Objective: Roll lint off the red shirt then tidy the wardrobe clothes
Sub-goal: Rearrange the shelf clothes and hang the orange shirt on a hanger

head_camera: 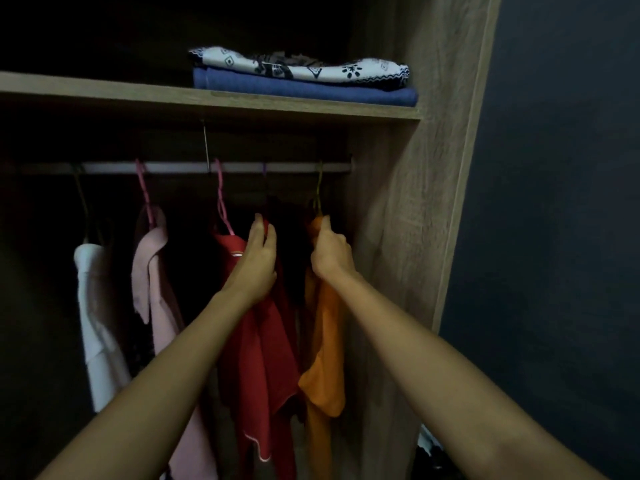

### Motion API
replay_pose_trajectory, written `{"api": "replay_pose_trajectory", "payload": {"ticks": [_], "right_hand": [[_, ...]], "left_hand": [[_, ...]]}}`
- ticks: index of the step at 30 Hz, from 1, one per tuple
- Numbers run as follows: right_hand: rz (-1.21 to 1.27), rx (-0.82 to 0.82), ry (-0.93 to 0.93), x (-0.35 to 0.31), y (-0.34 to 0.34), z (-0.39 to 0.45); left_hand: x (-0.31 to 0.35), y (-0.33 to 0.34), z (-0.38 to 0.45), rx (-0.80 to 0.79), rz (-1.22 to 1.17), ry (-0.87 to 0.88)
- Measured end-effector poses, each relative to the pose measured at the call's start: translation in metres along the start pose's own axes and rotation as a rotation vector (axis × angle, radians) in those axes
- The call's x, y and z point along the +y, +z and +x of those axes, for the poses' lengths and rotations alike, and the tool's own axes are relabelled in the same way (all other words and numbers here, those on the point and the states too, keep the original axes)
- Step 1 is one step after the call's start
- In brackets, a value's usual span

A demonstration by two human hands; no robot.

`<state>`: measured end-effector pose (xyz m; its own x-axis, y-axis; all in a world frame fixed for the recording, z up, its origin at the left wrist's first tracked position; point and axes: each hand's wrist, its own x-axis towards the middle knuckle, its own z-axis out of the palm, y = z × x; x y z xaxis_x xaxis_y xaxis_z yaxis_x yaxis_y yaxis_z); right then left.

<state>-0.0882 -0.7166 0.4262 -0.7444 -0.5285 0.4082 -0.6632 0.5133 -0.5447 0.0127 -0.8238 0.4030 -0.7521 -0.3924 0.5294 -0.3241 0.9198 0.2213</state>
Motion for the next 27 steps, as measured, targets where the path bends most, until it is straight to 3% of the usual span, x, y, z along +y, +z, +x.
{"api": "replay_pose_trajectory", "payload": {"ticks": [5,13,21,27], "right_hand": [[-0.036,0.076,-0.099,0.007,0.014,-0.02],[-0.106,0.055,-0.125,0.021,0.007,-0.03],[0.004,0.069,-0.118,0.032,0.007,-0.043],[-0.057,0.077,-0.15,0.035,0.004,-0.041]], "left_hand": [[0.012,0.0,-0.008,0.015,-0.07,-0.005],[0.033,0.001,-0.014,0.018,-0.211,-0.128],[0.048,0.009,-0.01,-0.039,-0.173,-0.114],[0.046,0.01,-0.01,-0.036,-0.171,-0.122]]}}
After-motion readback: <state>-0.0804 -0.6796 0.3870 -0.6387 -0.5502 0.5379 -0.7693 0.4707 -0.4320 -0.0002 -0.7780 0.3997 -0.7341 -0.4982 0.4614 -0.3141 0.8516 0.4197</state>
